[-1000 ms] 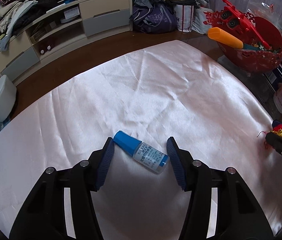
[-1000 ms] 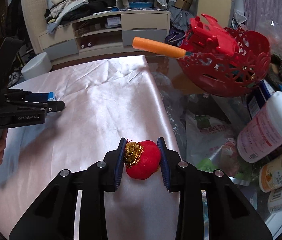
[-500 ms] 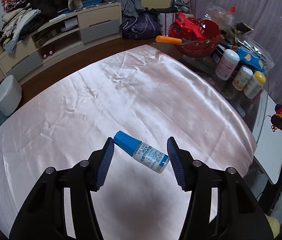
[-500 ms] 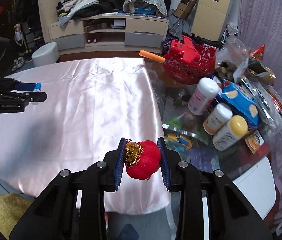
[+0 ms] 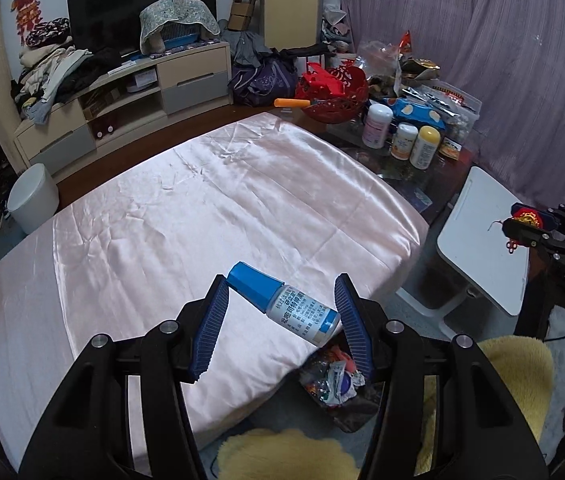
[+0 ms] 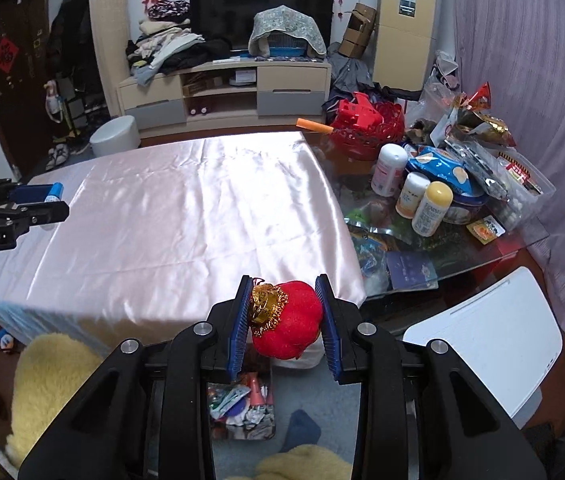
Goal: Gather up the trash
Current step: 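Carry ornament and bottle over the bin and open both tools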
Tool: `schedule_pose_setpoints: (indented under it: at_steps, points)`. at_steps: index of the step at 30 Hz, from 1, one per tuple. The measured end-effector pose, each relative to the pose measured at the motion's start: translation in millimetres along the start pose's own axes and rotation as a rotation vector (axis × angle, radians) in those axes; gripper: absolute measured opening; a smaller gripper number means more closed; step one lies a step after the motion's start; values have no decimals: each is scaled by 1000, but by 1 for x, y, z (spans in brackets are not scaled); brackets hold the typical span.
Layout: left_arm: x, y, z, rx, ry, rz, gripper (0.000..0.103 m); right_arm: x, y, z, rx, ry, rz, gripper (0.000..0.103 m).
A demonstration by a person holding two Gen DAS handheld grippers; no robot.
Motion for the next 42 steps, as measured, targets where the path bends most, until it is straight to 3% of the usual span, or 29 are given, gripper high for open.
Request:
schedule_pose_setpoints:
  at_steps: [6,13,18,22,33,42]
  points:
    - [-11,26,43,1,14,62,52,-19,-26,42,-28,40,13,33]
    - [46,30,96,-48,-60,146,52,3,-58,93,-67,32,8,33]
    - [91,21,125,-76,-127,170,52,44,-62,117,10,-74,-64,33]
    - [123,18,143,-93,-174,188,52,79,-63,132,46,-146,-72,33]
    - [191,28,175,-101,-279,284,52,137,-68,152,157,-299,-161,33]
    - [204,28,170,-92,-286,263,52,153,-69,151,173,-329,-160,34]
Point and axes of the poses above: each gripper's, at about its wrist camera, not at the fingertips, and x roughly the way its jaws point, y to its right, z to its underside, the point moved 2 cm from there along x, roughly the way its jaws point, and after that the axes turned 13 degrees about z, right-handed, at the moved point
